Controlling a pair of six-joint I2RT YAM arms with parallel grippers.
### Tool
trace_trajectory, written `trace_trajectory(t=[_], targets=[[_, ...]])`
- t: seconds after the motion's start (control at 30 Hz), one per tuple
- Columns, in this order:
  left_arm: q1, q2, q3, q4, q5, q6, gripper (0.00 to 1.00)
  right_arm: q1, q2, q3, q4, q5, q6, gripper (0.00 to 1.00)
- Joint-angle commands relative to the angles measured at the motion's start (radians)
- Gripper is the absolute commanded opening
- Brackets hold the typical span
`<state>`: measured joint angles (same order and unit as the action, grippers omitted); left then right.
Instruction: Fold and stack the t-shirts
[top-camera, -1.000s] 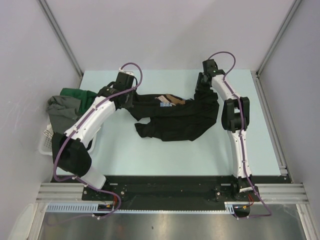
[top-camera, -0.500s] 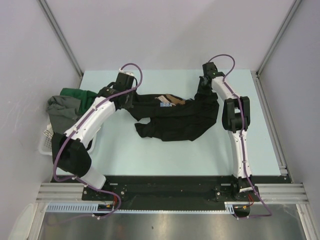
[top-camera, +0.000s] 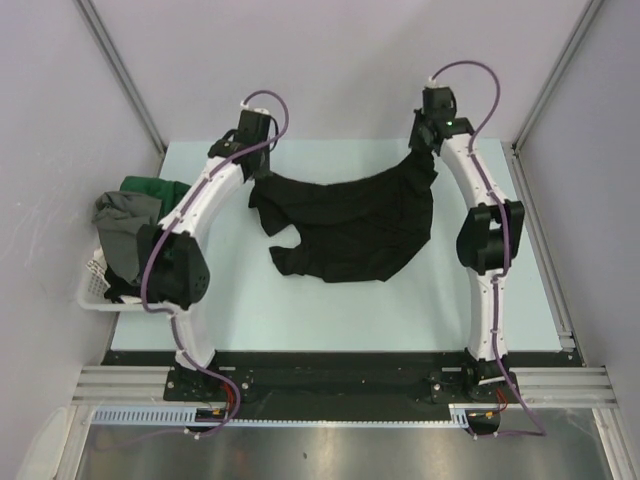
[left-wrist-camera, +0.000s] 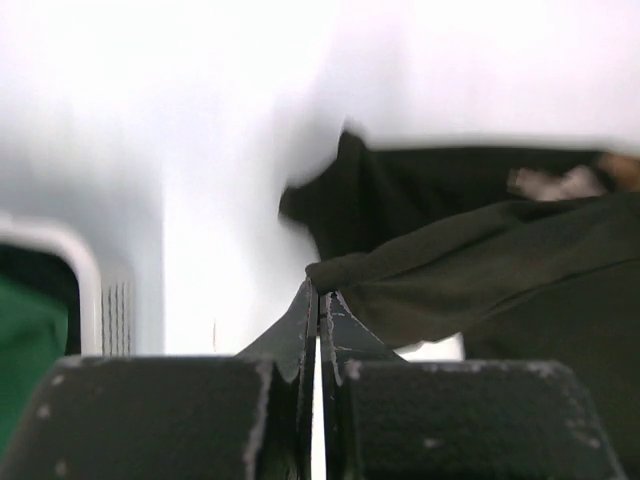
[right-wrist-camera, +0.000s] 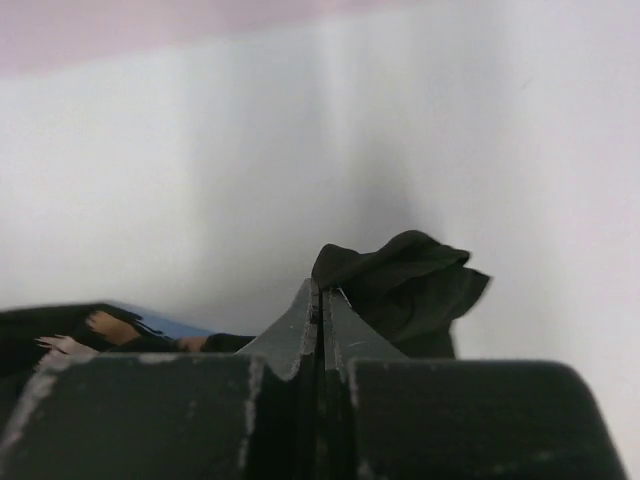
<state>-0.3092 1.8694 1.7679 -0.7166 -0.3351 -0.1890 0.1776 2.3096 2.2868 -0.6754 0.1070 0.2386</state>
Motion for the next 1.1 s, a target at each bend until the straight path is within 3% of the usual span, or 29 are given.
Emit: trace_trajectory(t=[0.0, 0.17, 0.4, 0.63, 0.83, 1.07], targets=[[0.034, 0.158, 0.316, 0.005, 0.007, 0.036, 0.0, -0.036, -0.168, 0.056, 0.069, 0.083, -0.062, 0.0], [0.151, 0.232, 0.471, 0.045, 0.088, -0.053, 0.0, -0.102, -0.245, 0.036, 0.076, 0.12, -0.084, 0.0], [0.235, 0.195, 0.493, 0.131, 0.091, -0.139, 0.0, -0.142, -0.305, -0.012, 0.115, 0.146, -0.104, 0.0], [0.246, 0.286, 0.522, 0.295, 0.174, -0.319, 0.0, -0.139, -0.181, 0.092, 0.204, 0.135, -0.096, 0.0], [0.246, 0.514, 0.807, 0.364, 0.261, -0.447, 0.0, -0.159, -0.02, 0.226, 0.315, 0.114, -0.044, 0.0], [0.246, 0.424, 0.775, 0.555, 0.24, -0.428, 0.0, -0.17, -0.048, 0.348, 0.419, 0.019, -0.044, 0.0]])
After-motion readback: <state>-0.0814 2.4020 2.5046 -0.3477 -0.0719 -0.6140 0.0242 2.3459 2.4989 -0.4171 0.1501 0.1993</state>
